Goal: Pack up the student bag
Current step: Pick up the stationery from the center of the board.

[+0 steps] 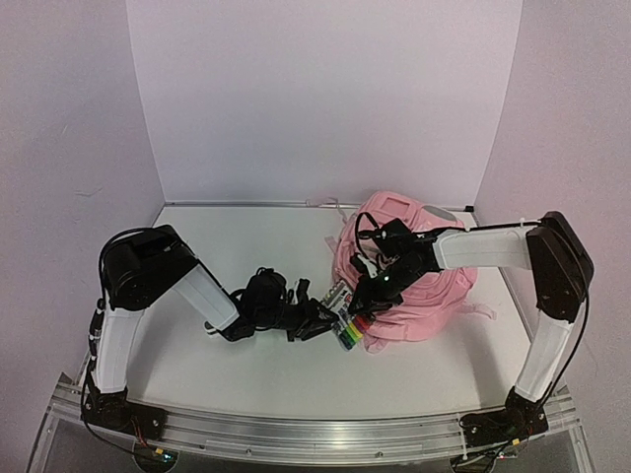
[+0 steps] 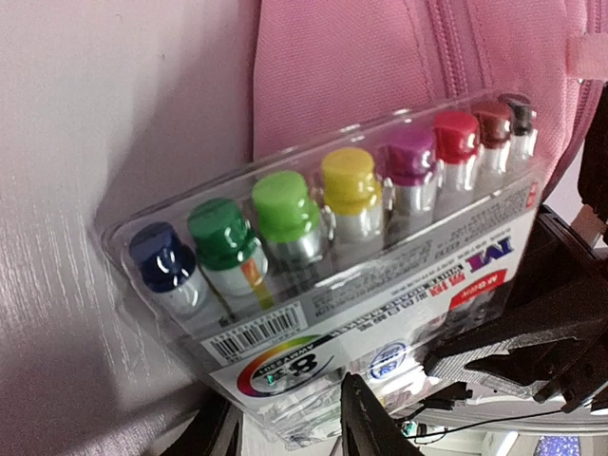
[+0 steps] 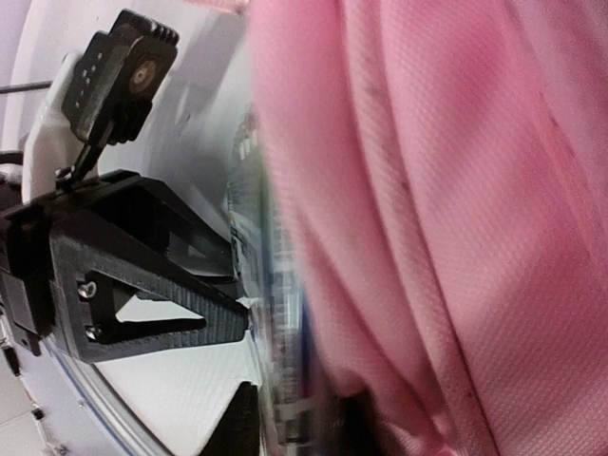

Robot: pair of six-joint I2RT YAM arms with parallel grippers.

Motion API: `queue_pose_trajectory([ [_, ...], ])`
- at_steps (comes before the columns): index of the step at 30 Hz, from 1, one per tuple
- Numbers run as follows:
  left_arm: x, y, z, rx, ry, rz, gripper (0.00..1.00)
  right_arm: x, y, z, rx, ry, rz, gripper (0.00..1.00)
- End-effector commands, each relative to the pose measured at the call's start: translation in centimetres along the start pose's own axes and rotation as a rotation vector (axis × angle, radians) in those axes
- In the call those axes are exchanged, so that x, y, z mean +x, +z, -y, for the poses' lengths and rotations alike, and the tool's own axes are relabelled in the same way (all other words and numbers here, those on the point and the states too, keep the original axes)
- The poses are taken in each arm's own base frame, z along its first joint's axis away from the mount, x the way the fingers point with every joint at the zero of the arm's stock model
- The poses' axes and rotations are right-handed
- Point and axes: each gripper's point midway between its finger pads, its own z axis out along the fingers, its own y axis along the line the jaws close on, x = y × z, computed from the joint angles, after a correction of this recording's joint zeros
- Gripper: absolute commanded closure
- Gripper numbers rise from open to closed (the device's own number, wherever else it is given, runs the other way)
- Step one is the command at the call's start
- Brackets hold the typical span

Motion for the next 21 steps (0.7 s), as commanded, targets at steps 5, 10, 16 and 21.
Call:
queue_pose_trajectory([
  [5,1.1,-6.3,1.5,-0.141,0.101,0.076,0.37,-2.5,-6.6,-8.4,-0.264,-0.153,0.097,1.00],
  [10,1.3,-10.4,6.8,-0.127,0.222,0.120,0.24,-5.2,-10.7,-9.4,-0.357,-0.145,0.173,1.00],
  [16,1.5,-12.2,12.7,0.012,0.299,0.125,0.21,-6.9,-14.5,-11.6,-0.524,-0.183,0.194,1.00],
  [21,1.1,-12.1,15.9,0.100,0.329,0.131,0.24,-6.9,-15.9,-13.3,-0.627,-0.218,0.176,1.00],
])
